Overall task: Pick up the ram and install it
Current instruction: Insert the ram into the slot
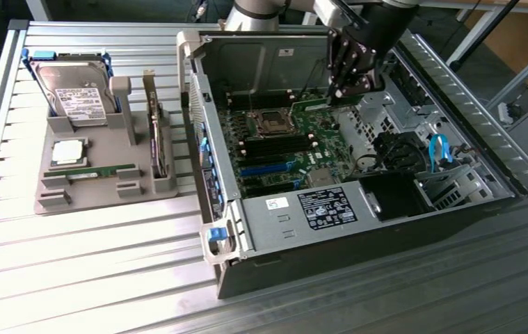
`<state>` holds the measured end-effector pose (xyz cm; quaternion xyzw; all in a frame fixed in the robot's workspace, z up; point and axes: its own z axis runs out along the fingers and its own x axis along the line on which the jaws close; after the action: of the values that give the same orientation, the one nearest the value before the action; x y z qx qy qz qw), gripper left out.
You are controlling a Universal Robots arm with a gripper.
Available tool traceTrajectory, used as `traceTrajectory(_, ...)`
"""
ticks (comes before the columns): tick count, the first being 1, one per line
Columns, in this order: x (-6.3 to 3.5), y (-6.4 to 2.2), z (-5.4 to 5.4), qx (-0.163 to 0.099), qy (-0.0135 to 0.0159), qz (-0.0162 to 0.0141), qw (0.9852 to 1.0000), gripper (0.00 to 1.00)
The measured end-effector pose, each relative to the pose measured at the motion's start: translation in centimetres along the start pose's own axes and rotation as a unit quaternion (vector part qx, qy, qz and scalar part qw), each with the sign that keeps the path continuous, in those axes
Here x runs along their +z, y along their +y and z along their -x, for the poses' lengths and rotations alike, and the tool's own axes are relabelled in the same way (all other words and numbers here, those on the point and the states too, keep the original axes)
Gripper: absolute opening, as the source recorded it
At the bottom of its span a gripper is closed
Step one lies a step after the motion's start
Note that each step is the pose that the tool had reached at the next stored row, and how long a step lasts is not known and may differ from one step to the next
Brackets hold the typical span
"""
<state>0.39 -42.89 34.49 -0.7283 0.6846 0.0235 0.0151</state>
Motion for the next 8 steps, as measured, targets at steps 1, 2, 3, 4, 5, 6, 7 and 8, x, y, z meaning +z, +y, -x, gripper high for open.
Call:
traceTrajectory(1, 0.07, 0.0, 0.0, 0.0, 0.0, 0.0, 1.0, 0.13)
traceTrajectory(2, 0.15, 0.0, -0.01, 0.0, 0.0, 0.0, 1.0, 0.13)
traceTrajectory(3, 0.25, 0.0, -0.01, 0.0, 0.0, 0.0, 1.0, 0.13)
traceTrajectory(4, 0.35, 0.0, -0.02, 0.0, 0.0, 0.0, 1.0, 0.13)
traceTrajectory(5, 0.42, 0.0, -0.02, 0.0, 0.0, 0.0, 1.0, 0.13)
traceTrajectory(6, 0.5, 0.0, -0.03, 0.0, 0.0, 0.0, 1.0, 0.13)
traceTrajectory(7, 0.59, -0.01, -0.03, 0.0, 0.0, 0.0, 1.0, 0.13)
traceTrajectory(8, 0.68, -0.01, -0.04, 0.0, -0.0001, 0.0, 1.0, 0.13)
